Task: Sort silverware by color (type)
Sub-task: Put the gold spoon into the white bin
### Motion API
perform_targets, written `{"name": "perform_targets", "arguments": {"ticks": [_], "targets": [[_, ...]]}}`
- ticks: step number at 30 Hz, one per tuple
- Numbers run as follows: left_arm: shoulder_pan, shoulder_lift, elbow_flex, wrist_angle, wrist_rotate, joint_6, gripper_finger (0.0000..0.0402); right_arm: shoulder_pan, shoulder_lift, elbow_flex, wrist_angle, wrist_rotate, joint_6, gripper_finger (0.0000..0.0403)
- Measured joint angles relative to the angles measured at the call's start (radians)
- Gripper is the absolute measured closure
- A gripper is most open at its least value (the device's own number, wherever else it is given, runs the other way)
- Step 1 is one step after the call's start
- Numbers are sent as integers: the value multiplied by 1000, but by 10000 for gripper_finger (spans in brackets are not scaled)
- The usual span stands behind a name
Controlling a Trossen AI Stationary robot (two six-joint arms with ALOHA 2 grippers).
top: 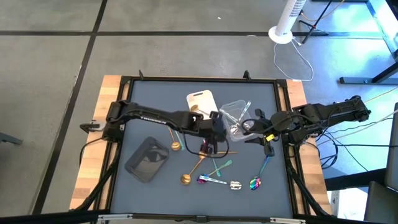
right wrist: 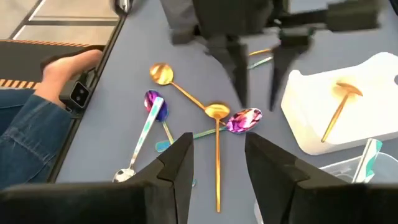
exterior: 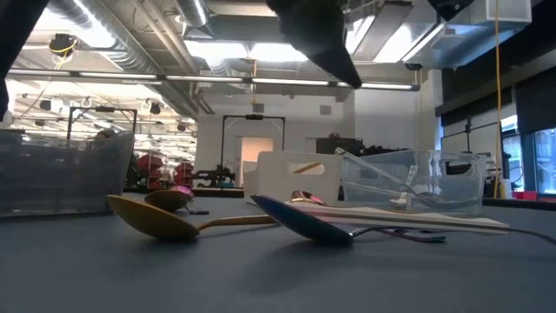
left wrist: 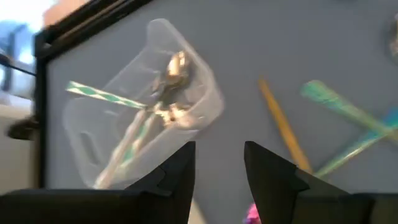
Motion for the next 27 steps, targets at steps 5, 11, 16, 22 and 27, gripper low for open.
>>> {"name": "perform_targets", "arguments": {"ticks": [5,11,16,22,27], "targets": [[-34,-23,1,-42,72,-122,269,0,1,0,-1,3,0,269],[-82,-24,0,-53,100,-263,269,0,1,0,-1,5,-1,269],[-123,-24,0,-57,100,-349,269,0,1,0,-1,5,-1,269],[-176,-24,0,-129,100,-460,269,0,1,0,-1,5,-1,269],[-218,-23,0,-259,91,-693,269,0,1,0,-1,5,-1,269]]}}
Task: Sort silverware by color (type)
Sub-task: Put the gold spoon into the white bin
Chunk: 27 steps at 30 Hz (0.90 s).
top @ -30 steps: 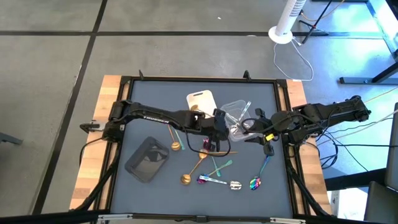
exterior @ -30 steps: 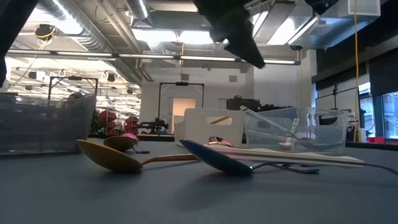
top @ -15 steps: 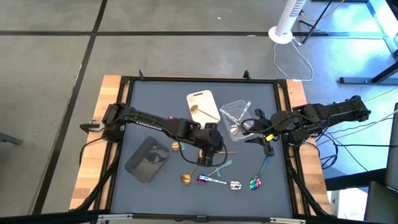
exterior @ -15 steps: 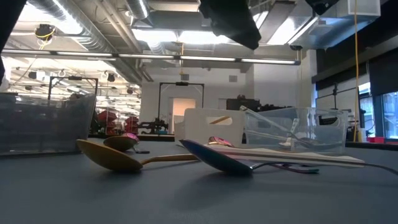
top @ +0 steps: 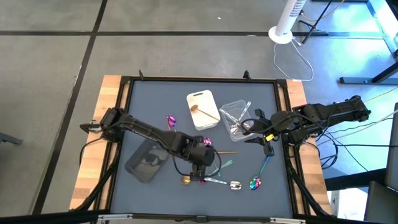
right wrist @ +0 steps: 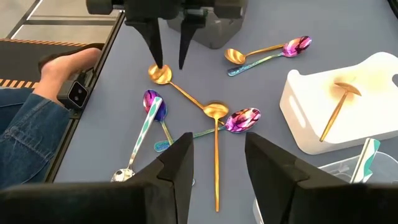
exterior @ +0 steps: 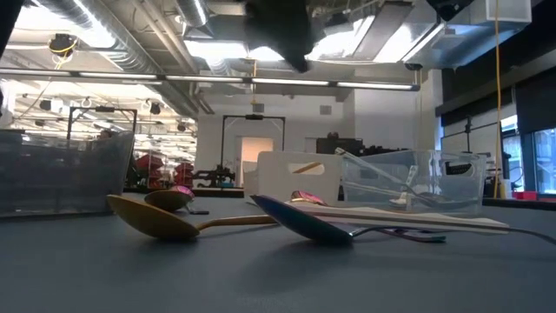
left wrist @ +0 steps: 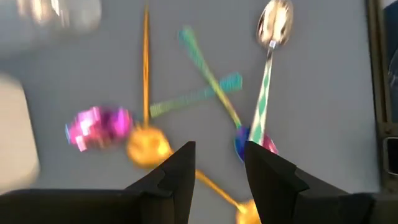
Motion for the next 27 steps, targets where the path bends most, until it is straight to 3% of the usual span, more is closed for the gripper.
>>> {"name": "perform_targets", "arguments": {"ticks": [5,9,21,27], "targets": [[-35,1,-34,-80,-4,-269,269,0,0,0,0,0,0,269],[-59,1,-83,-77,-4,-389,269,0,0,0,0,0,0,269],[-102,2,-207,73,-5,-407,269,0,0,0,0,0,0,269],[-102,2,-253,166,-65,-406,269,0,0,0,0,0,0,269]]}}
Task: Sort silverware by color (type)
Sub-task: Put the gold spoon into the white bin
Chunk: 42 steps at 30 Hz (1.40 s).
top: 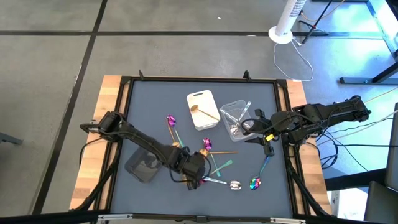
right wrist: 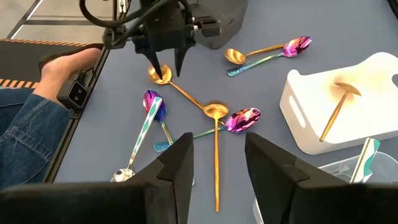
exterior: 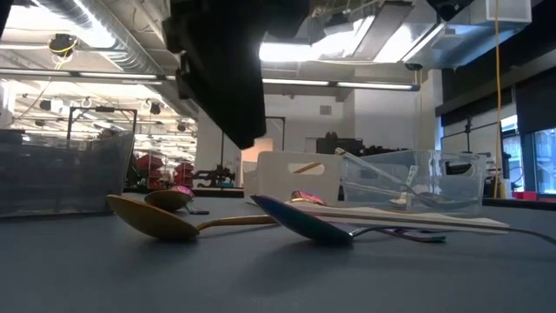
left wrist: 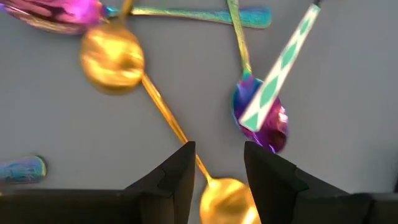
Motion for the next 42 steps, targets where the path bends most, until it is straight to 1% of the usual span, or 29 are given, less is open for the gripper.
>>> {"name": "perform_targets", "arguments": {"ticks": [4,10,16,21,27,35,38,42], "targets": [[0,6,-15,8,-49,-23,269,0,0,0,0,0,0,269],[0,26,-16,15,-90,-81,269,0,0,0,0,0,0,269],[2,60,-15,32,-96,-124,270,0,0,0,1,0,0,269],[5,83,-15,21,-90,-164,270,0,0,0,1,0,0,269],[2,132,-15,36,-23,-191,270,0,0,0,1,0,0,269],[-3,158,-11,23,-15,-200,271,0,0,0,0,0,0,269],[-2,159,-11,19,-15,-210,284,0,0,0,0,0,0,269],[-2,159,-12,14,-16,-211,322,0,0,0,0,0,0,269]]}}
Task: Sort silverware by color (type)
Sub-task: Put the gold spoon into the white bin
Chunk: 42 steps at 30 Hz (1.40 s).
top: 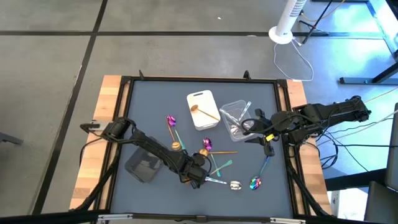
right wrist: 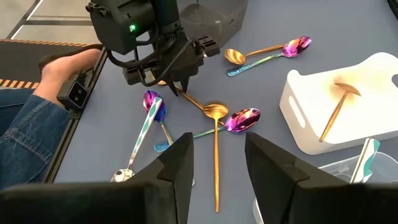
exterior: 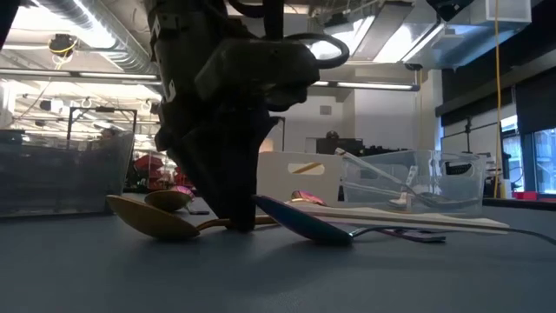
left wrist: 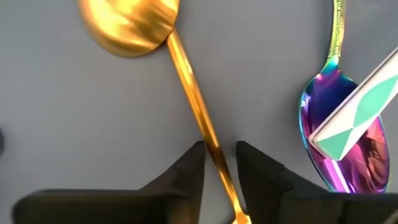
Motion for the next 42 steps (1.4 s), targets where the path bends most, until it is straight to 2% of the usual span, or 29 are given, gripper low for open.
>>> {"name": "perform_targets", "arguments": {"ticks": [8,17,30,36,42], "targets": [[0,1,-2,-2,-8,-1,391,0,0,0,0,0,0,269],[3,-31,-6,-17,0,4,390,0,0,0,0,0,0,269],[4,-171,-5,-60,-4,7,390,0,0,0,0,0,0,269],[25,-232,-5,-66,-46,112,390,0,0,0,1,0,0,269],[81,-286,-4,-60,-127,351,390,0,0,0,1,0,0,269]]}}
